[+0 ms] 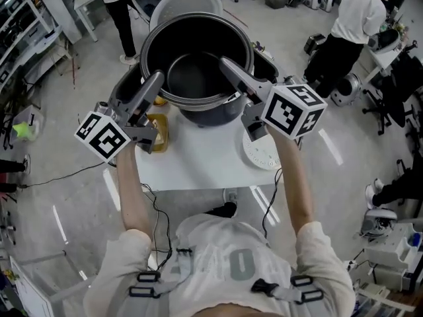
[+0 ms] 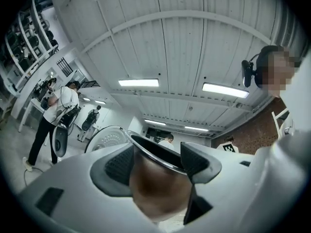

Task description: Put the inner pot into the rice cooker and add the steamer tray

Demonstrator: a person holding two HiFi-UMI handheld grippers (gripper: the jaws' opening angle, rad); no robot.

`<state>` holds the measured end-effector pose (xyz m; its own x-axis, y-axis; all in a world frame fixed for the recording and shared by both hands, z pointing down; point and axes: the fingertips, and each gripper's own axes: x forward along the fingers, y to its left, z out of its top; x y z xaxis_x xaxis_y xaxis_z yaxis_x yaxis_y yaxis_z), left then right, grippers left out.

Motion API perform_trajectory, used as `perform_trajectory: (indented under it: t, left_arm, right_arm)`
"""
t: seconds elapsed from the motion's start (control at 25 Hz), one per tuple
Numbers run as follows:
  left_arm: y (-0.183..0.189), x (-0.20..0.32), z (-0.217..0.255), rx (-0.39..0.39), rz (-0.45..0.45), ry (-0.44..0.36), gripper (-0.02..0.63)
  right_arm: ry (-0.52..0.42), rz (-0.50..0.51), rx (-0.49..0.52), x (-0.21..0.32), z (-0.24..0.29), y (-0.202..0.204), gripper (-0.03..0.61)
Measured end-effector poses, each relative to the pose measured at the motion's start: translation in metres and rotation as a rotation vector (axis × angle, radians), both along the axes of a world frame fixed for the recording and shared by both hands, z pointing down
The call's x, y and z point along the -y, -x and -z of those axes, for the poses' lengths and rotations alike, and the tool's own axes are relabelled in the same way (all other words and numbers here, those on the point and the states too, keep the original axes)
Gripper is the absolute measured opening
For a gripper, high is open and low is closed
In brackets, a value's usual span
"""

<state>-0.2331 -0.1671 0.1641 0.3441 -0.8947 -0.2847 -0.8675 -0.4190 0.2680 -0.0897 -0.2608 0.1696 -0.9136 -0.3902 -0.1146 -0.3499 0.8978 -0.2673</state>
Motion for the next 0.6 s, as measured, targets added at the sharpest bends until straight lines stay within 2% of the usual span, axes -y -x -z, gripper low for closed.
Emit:
perform_trajectory:
  t: [0.16,0.4,0.6]
  left_arm:
    - [0.005,0.03,-0.001,0.032,0.003,0.012,0.296]
    - [0.006,0.078,-0.01,0.099,0.01,0.045,0.298]
    - [0.003,0.11,-0.032,0.113,0.022,0.098,0.298]
  right_arm:
    - [-0.009,-0.005,-0.03,0.027,0.007,0.004,0.362]
    - [0.054,-0.005,-0.072,0.075,-0.004,0.006,0.364]
    - [0.129,-0.006,-0.083,0.107,-0.03,0.006,0.365]
